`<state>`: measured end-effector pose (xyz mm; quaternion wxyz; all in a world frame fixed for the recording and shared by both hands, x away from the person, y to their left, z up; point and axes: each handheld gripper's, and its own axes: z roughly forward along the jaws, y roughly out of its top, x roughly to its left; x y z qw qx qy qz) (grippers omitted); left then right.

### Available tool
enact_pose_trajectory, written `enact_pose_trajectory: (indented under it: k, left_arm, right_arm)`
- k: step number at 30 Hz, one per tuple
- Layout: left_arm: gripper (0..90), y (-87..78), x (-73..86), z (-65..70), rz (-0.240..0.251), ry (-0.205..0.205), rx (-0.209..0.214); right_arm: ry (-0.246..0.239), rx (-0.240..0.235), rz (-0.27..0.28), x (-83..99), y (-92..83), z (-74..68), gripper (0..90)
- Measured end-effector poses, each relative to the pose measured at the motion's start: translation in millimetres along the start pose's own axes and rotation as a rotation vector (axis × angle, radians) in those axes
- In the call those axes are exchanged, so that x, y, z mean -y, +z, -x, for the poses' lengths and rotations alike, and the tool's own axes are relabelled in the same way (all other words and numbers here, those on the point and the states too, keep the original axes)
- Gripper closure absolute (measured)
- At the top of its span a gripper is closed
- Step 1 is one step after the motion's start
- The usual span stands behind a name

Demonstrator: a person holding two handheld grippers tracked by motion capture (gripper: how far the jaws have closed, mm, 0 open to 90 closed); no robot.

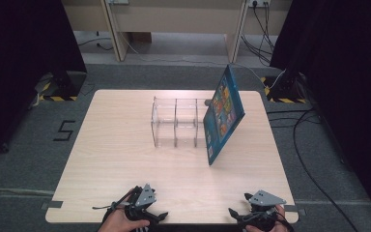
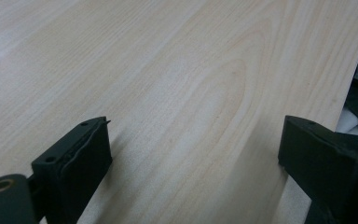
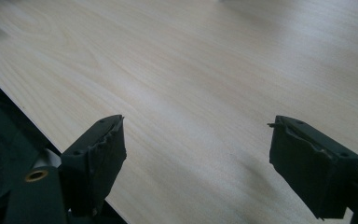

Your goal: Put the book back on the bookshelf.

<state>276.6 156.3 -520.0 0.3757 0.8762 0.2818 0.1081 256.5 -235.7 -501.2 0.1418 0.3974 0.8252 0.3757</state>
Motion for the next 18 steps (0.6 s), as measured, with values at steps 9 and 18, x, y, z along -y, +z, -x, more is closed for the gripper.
enact_pose_trajectory:
  k: [9, 18]
  left_arm:
    - [8.0, 0.0, 0.0, 0.1, -0.001, 0.002, 0.002]
    - [6.0, 0.7, 0.1, 0.6, -0.002, 0.006, 0.005]
  right_arm:
    - [-0.032, -0.001, -0.049, 1.2, 4.2, -1.6, 19.0]
    - [-0.04, -0.001, -0.065, 1.2, 5.6, -2.2, 19.0]
